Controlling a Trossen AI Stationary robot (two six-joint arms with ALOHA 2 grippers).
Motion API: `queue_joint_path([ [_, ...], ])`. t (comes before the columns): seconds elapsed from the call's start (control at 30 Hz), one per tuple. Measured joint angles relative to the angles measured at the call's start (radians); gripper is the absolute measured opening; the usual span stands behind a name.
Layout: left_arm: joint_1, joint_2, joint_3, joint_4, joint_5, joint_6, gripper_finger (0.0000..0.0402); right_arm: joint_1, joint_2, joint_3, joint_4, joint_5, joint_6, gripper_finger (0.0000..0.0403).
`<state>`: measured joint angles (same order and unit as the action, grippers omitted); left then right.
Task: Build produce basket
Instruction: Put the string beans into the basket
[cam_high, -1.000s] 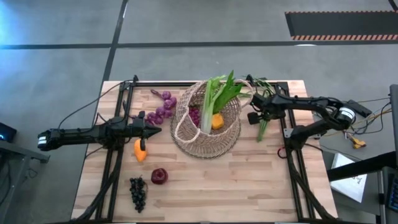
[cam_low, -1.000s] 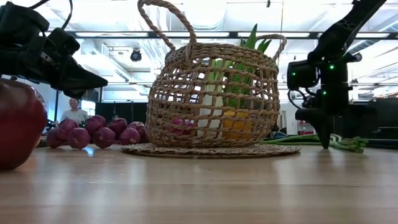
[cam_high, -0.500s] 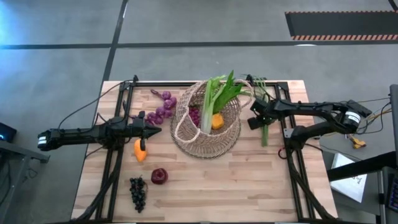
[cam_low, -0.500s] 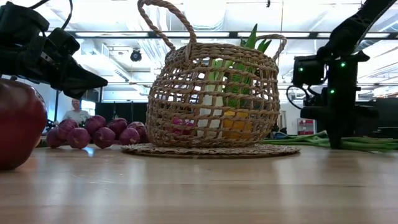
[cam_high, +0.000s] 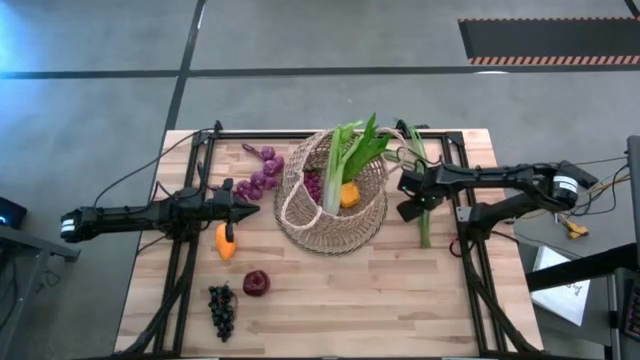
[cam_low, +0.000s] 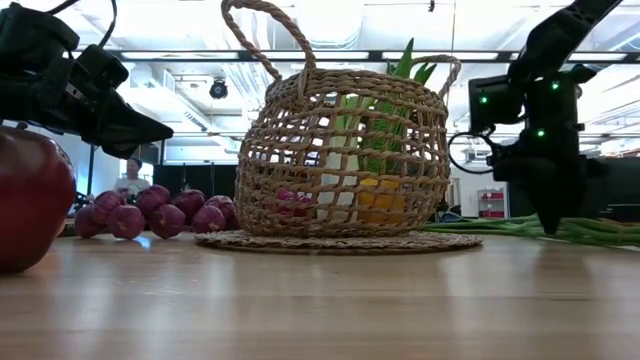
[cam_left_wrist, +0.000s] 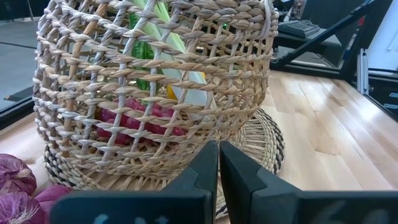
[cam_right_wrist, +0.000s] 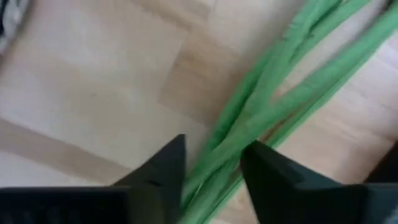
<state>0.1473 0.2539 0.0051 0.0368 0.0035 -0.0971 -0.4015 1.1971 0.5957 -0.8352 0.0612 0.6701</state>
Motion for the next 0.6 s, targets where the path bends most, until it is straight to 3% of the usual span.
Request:
queue_joint_path([
  [0.3,0.0,0.001,0.0,0.0,0.0,0.0,0.0,-0.018,-0.023,-0.001,-0.029,0.096,0.071,0.0295],
  [0.47,0.0,0.0,0.0,0.0,0.0,0.0,0.0,-0.054,0.012,-0.032,-0.013,0.134,0.126,0.0334],
  [0.6,0.0,0.0,0.0,0.0,0.0,0.0,0.0,-0.077,0.036,-0.054,0.038,0.13,0.133,0.0341],
])
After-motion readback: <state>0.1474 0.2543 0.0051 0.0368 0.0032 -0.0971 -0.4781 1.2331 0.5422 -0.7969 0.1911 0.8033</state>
